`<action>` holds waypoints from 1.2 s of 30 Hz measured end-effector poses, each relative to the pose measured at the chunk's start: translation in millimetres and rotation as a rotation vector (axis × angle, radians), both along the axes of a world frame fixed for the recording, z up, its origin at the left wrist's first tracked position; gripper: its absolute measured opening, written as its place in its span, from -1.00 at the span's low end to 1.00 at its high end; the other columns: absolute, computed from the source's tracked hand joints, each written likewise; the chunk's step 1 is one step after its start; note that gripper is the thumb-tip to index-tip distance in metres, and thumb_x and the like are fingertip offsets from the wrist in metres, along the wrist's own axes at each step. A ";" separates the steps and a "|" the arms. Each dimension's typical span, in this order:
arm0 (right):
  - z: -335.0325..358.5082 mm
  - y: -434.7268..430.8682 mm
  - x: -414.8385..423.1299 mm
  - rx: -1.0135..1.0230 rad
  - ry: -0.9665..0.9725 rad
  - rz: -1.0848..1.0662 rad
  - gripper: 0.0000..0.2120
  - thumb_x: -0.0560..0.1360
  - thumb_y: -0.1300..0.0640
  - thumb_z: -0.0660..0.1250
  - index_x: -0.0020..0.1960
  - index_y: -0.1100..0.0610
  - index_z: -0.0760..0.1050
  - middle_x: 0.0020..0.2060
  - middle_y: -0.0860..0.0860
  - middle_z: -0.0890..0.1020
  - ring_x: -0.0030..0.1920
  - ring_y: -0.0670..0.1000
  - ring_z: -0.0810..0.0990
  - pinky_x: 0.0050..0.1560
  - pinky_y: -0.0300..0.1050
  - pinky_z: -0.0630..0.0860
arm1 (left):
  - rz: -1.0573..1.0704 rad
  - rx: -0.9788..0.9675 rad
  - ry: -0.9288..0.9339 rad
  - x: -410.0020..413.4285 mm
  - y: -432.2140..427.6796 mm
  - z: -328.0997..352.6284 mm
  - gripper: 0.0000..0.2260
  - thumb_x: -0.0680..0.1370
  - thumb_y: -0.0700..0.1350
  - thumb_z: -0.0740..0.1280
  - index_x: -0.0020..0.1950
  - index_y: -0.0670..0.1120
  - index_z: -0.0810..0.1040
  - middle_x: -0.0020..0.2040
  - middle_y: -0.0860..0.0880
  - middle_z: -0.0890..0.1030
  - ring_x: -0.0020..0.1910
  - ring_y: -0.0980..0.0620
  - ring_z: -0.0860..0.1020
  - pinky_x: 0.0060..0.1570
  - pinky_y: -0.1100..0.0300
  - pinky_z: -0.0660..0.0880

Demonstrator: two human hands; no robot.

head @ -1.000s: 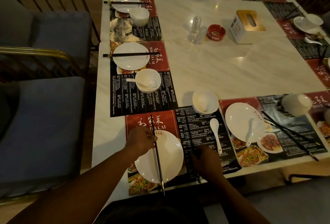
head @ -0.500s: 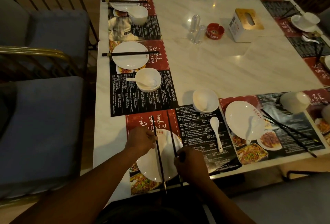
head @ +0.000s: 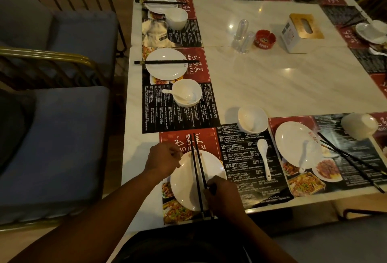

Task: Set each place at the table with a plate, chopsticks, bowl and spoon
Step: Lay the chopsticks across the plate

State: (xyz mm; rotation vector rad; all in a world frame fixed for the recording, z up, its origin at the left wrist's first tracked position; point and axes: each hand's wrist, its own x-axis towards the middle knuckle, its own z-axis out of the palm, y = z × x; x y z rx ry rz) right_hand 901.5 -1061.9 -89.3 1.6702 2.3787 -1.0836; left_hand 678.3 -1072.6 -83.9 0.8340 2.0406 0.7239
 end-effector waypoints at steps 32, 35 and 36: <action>6.9 6.9 -20.8 -0.101 -0.063 -0.064 -0.77 0.42 -0.06 0.51 0.00 0.01 0.59 -0.17 -0.09 0.69 -0.24 -0.18 0.61 -0.37 -0.48 0.37 | -0.056 0.016 0.170 5.6 -2.1 4.8 -0.80 0.48 -0.03 0.50 0.07 -0.03 0.65 0.12 -0.02 0.68 0.11 -0.05 0.63 0.19 0.08 0.53; 6.0 7.5 -20.8 -0.098 -0.058 -0.058 -0.76 0.43 -0.04 0.51 0.01 0.02 0.59 -0.14 -0.07 0.70 -0.23 -0.16 0.61 -0.35 -0.47 0.38 | -0.060 0.020 0.176 5.8 -2.6 3.9 -0.79 0.48 -0.04 0.50 0.09 -0.04 0.65 0.14 -0.03 0.67 0.12 -0.05 0.63 0.18 0.11 0.51; 6.4 7.1 -20.6 -0.098 -0.059 -0.056 -0.76 0.43 -0.04 0.51 0.02 0.02 0.59 -0.13 -0.07 0.70 -0.23 -0.16 0.61 -0.36 -0.47 0.37 | -0.061 0.021 0.177 5.8 -2.9 3.8 -0.79 0.48 -0.04 0.50 0.09 -0.04 0.65 0.14 -0.03 0.67 0.11 -0.05 0.63 0.16 0.13 0.50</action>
